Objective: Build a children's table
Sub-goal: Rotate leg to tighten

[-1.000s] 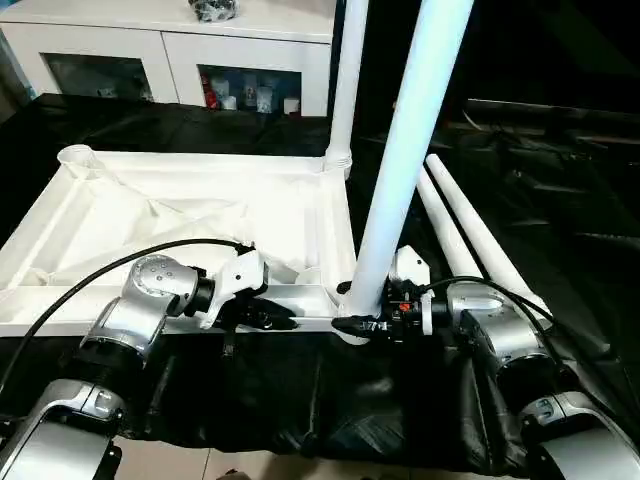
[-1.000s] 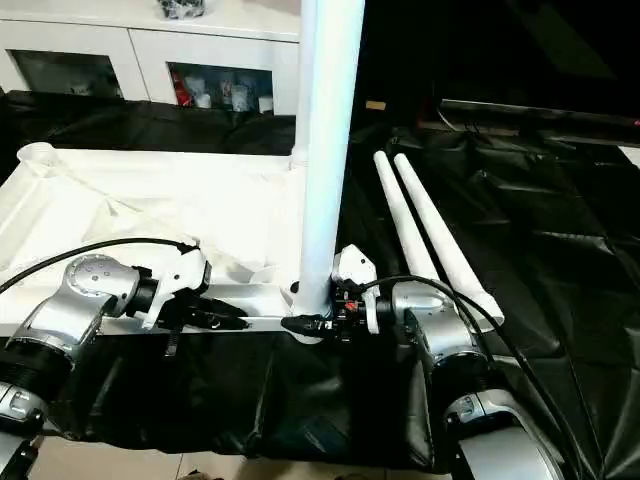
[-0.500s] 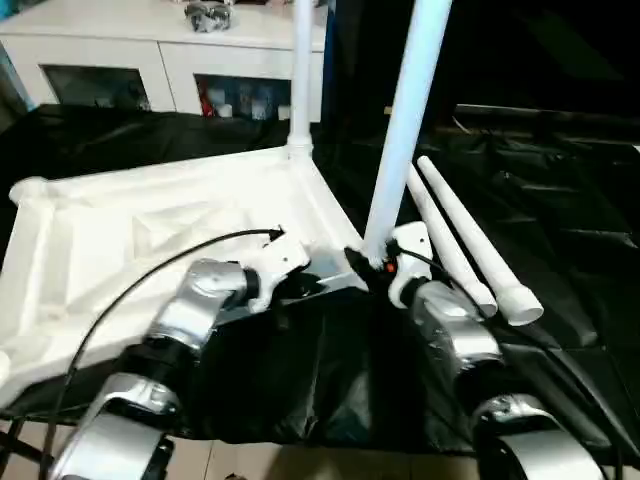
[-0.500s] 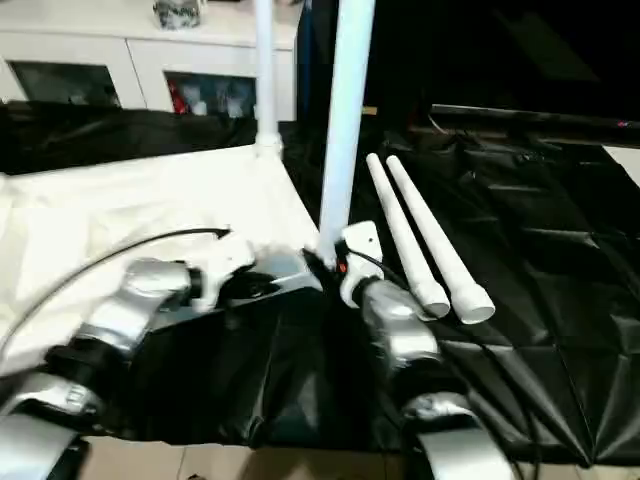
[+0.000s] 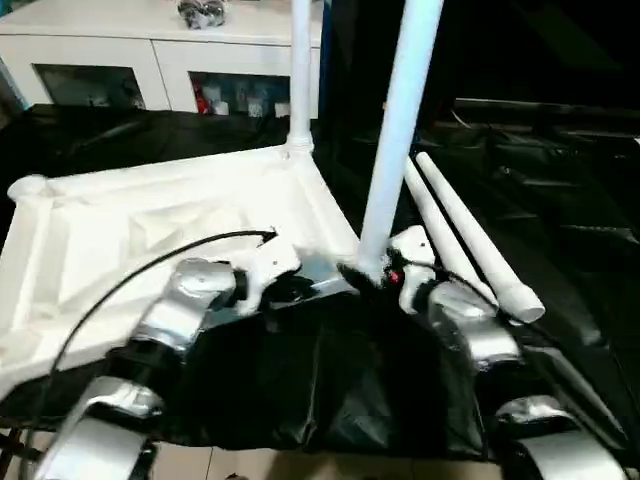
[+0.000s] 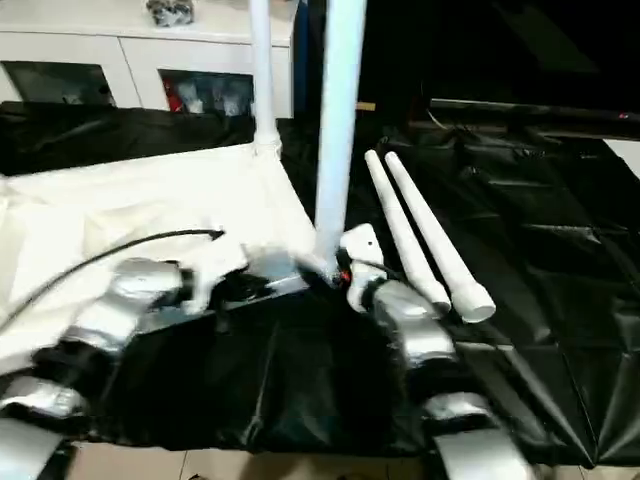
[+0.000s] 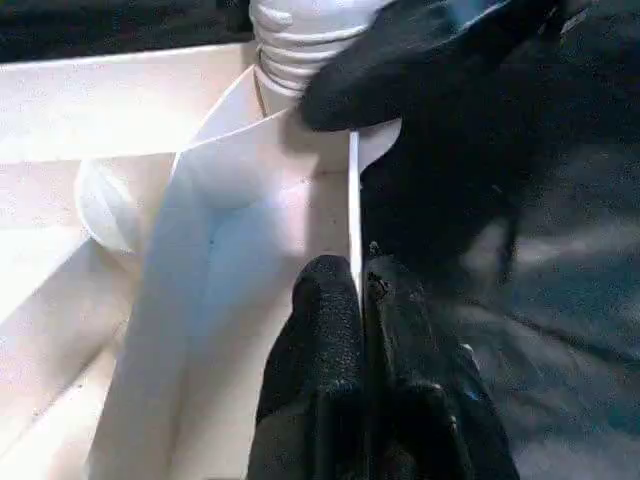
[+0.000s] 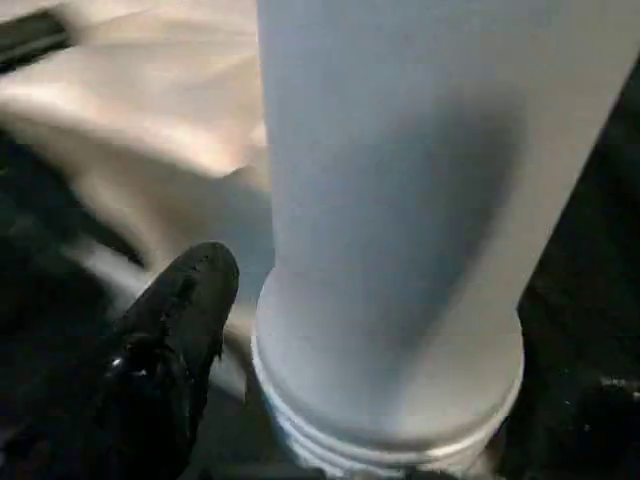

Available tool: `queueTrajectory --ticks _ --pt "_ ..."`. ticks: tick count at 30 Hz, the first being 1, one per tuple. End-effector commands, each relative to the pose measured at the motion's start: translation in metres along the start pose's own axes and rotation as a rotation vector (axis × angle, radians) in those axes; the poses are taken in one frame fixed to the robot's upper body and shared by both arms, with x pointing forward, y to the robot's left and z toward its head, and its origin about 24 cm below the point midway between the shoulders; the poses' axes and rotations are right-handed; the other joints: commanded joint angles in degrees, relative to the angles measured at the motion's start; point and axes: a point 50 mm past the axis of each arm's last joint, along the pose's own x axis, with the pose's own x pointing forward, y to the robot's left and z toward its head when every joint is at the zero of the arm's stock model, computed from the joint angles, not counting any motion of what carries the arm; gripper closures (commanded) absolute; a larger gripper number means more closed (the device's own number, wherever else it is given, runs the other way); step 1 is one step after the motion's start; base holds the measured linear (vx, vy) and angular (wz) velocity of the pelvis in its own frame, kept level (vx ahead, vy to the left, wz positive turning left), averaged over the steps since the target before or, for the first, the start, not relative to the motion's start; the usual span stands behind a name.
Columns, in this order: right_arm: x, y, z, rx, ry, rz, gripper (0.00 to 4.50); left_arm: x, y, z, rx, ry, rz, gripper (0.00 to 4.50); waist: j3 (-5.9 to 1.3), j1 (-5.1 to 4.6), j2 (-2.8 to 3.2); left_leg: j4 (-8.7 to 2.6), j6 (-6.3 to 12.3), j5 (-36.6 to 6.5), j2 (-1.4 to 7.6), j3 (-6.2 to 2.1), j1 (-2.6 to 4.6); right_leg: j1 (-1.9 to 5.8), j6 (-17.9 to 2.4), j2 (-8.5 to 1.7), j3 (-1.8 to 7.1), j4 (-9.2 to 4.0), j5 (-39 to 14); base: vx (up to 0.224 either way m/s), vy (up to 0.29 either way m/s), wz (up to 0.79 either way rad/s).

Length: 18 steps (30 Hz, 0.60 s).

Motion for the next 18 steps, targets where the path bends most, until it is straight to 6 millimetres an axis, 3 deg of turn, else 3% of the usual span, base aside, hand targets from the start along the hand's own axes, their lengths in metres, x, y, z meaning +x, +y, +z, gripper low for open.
queueTrajectory --ticks 1,6,9,13,18 --pt "0.001 0.011 0.001 -0.022 0.014 0.16 0.62 0.0 -0.007 -0.004 0.0 -0.009 -0.078 4.5 -3.04 0.49 -0.01 -3.53 4.25 -14.5 2.91 -1.01 -0.04 2.56 -12.5 -3.49 2.57 -3.53 -14.6 0.0 0.0 0.0" --pt "-0.01 0.013 -0.001 -0.064 0.086 0.334 0.62 -0.015 -0.009 -0.012 0.037 0.049 -0.15 4.5 -3.36 0.92 0.06 -2.99 5.47 -9.6 3.01 -0.64 -0.06 2.8 -15.3 -3.26 2.55 -2.36 -5.9 0.0 0.0 0.0" --pt "-0.017 0.013 -0.002 -0.043 0.133 0.44 0.78 -0.022 -0.012 -0.014 0.037 0.062 -0.211 4.5 -3.1 1.23 -0.2 -3.03 5.29 -10.4 3.05 -0.52 0.07 2.77 -15.1 -3.27 2.59 -2.61 -8.2 0.0 0.0 0.0" --pt "-0.019 0.014 -0.002 -0.05 0.162 0.482 1.12 -0.024 -0.014 -0.016 0.04 0.072 -0.249 4.5 -2.76 1.33 -0.12 -3.5 2.83 -14.0 3.28 -0.68 0.5 2.42 -13.4 -3.32 2.66 -3.27 -15.2 0.0 0.0 0.0" --pt "-0.019 0.015 0.0 -0.044 0.159 0.511 1.45 -0.025 -0.016 -0.018 0.042 0.081 -0.277 4.5 -2.78 1.36 -0.29 -3.54 2.09 -14.3 3.25 -0.69 0.58 2.39 -13.1 -3.29 2.77 -3.25 -15.2 0.0 0.0 0.0"
